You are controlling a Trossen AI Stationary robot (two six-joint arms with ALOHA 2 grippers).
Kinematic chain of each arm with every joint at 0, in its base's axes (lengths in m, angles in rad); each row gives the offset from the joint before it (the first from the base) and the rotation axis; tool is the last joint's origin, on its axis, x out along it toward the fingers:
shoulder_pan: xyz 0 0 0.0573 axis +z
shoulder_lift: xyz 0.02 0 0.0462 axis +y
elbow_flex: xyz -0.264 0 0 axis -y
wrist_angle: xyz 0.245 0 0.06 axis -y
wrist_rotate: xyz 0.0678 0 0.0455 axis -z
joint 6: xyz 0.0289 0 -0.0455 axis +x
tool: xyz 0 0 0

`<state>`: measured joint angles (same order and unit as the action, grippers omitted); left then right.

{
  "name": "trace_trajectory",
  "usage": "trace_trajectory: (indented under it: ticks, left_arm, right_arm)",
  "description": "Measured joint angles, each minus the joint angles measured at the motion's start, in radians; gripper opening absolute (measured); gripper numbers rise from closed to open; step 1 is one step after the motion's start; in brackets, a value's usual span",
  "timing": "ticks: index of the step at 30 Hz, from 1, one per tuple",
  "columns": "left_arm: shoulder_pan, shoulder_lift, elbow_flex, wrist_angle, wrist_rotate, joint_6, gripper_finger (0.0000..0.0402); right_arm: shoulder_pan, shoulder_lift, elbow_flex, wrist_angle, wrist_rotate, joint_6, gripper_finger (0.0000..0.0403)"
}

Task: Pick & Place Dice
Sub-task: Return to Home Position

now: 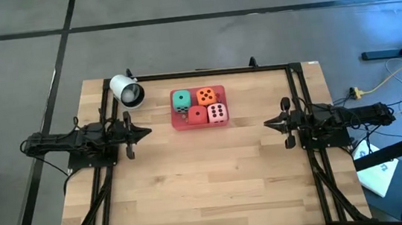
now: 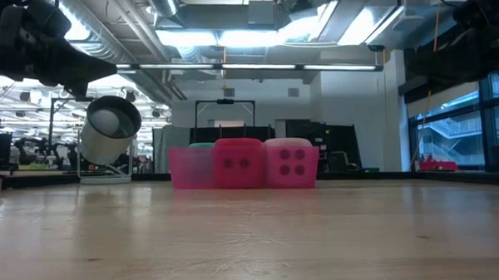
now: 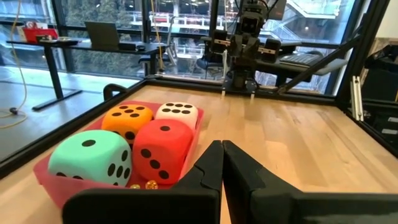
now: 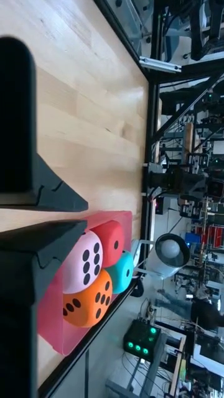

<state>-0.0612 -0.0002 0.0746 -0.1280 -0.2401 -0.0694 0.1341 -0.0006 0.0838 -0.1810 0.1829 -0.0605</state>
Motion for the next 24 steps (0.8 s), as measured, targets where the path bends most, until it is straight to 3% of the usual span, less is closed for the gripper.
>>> trace_trajectory:
  ticks: [20,24]
  left_arm:
    - [0.0,0.0,-0.002,-0.002,-0.001,0.022,0.0008]
    - [0.0,0.0,-0.003,0.01,-0.002,-0.066,0.0008]
  right_arm:
    - [0.0,0.0,0.0,0.0,0.0,-0.004,0.0033]
    - [0.0,0.0,0.0,0.0,0.0,-0.004,0.0033]
